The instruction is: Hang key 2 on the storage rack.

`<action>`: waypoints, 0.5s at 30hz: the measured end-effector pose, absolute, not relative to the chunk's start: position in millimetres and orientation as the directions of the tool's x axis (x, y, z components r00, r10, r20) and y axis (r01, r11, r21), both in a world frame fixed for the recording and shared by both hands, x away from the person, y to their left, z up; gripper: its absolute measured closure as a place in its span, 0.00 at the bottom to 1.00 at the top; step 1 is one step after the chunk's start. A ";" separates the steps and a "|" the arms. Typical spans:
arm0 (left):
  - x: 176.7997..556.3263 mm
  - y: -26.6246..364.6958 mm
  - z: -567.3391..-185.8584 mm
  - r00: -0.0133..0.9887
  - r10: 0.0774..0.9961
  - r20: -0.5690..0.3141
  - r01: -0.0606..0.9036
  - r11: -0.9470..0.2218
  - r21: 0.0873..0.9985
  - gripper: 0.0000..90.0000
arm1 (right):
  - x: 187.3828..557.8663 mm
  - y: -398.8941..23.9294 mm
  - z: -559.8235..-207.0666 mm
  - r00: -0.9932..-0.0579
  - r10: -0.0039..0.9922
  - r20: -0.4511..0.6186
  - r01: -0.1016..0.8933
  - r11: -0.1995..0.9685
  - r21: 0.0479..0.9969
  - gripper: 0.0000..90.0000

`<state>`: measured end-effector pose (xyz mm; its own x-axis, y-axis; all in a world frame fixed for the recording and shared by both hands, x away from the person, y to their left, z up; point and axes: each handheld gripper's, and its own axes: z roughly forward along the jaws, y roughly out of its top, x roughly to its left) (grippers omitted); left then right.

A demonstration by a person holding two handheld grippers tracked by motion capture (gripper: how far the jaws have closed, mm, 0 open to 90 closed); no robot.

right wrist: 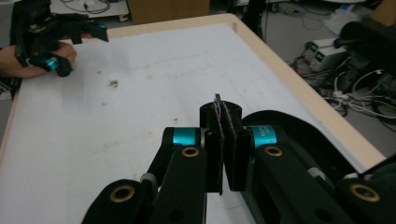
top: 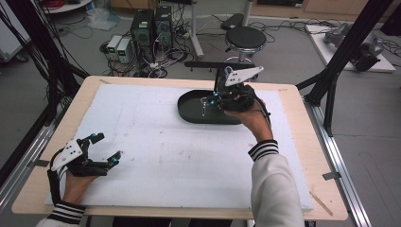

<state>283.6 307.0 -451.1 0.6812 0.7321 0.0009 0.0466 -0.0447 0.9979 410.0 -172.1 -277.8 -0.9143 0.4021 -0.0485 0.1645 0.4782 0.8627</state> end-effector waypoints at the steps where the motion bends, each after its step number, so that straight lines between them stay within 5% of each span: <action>1: 283.6 307.0 -451.1 0.682 0.732 0.001 0.046 -0.044 0.998 0.02 | 410.5 -173.8 -274.8 -0.910 0.411 -0.048 0.169 0.475 0.864 0.98; 15: 283.7 307.6 -451.2 0.681 0.732 -0.006 0.047 -0.035 0.998 0.02 | 438.1 -191.6 -239.1 -0.867 0.494 -0.068 0.183 0.442 0.878 0.98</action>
